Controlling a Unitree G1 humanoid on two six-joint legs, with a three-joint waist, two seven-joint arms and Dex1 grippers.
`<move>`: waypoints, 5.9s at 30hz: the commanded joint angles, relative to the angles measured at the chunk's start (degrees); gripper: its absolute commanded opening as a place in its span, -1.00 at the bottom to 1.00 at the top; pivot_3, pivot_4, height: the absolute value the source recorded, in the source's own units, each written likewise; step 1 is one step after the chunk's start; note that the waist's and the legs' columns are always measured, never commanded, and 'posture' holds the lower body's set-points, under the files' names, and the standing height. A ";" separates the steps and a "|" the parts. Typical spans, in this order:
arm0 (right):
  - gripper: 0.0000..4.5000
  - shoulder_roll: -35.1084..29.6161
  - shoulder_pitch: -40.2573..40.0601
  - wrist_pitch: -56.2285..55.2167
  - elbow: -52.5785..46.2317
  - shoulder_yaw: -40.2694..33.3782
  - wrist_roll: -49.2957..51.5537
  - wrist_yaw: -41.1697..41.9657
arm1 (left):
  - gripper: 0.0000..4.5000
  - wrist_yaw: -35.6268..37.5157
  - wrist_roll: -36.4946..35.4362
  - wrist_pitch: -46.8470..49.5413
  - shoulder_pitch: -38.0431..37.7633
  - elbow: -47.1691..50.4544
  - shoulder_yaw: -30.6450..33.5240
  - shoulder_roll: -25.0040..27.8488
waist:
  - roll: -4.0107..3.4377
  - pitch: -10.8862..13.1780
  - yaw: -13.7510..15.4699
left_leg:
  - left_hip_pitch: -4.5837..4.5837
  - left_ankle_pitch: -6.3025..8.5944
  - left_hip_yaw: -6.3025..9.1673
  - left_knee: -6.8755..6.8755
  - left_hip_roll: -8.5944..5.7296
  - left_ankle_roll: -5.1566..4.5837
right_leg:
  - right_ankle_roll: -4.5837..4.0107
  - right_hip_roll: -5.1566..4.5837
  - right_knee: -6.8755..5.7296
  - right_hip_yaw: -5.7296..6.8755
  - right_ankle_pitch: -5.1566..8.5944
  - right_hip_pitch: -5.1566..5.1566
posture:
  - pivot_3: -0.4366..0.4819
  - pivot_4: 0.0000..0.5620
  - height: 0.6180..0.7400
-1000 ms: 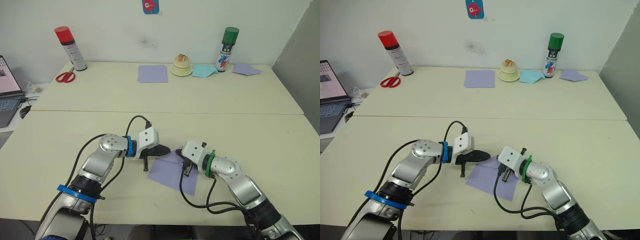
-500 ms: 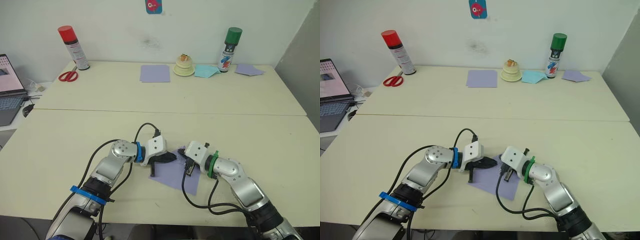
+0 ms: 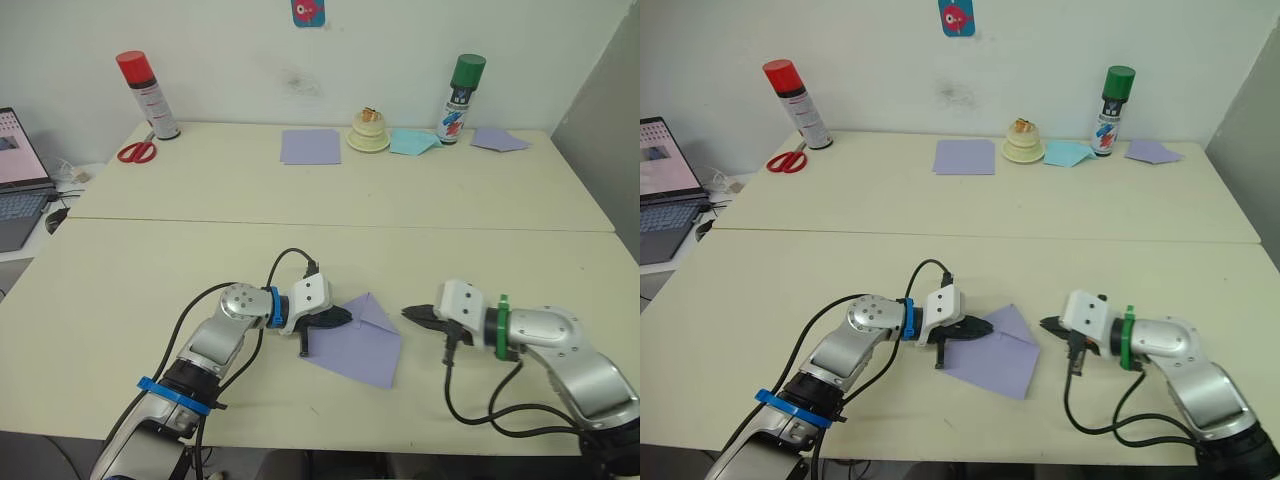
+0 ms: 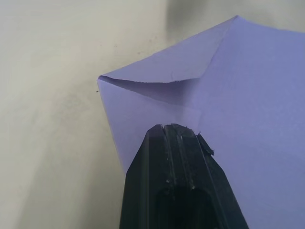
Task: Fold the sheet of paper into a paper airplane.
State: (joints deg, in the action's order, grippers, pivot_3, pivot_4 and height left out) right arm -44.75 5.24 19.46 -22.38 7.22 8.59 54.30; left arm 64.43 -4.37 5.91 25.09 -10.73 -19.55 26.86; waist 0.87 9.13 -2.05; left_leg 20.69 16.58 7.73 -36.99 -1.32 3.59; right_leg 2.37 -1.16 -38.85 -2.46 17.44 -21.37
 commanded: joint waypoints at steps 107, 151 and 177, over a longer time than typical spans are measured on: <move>-1.00 17.90 17.67 -5.71 16.00 16.70 -10.25 -1.83 | -0.99 -4.34 -4.11 12.87 -6.49 6.36 2.27 1.58 | 0.05 0.30 0.04 | 0.07 -0.02 0.03 -0.08 0.03 0.03 | -0.02 -0.11 -0.11 -0.02 -0.02 -0.14 | -0.05 -0.47 1.00; -1.00 19.02 16.72 -11.22 17.97 17.38 -14.30 -3.06 | -0.99 -2.34 -7.47 12.01 -8.45 8.29 4.79 6.33 | 0.00 0.26 -0.46 | 0.06 -0.01 0.03 -0.07 0.01 0.02 | -0.04 -0.09 -0.12 -0.02 -0.02 -0.13 | -0.05 -0.47 1.00; -1.00 24.16 25.76 -24.14 52.72 15.51 -18.83 -12.08 | -0.99 -3.13 -6.40 11.99 -9.31 4.48 4.09 5.98 | -0.19 -0.13 -0.45 | -0.50 -0.01 -0.01 -0.01 0.01 0.01 | -0.05 0.00 -0.15 -0.06 -0.03 0.31 | -0.05 -0.47 1.00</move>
State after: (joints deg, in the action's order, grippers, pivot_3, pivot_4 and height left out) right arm -19.49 32.00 -8.27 25.42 22.62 -7.03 43.63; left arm 61.82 -12.89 16.63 17.38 -4.05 -14.36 32.17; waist 0.68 9.00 -2.50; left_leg 20.15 16.58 7.72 -36.99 -1.31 3.60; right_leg 2.32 -1.16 -39.00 -2.52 17.41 -21.02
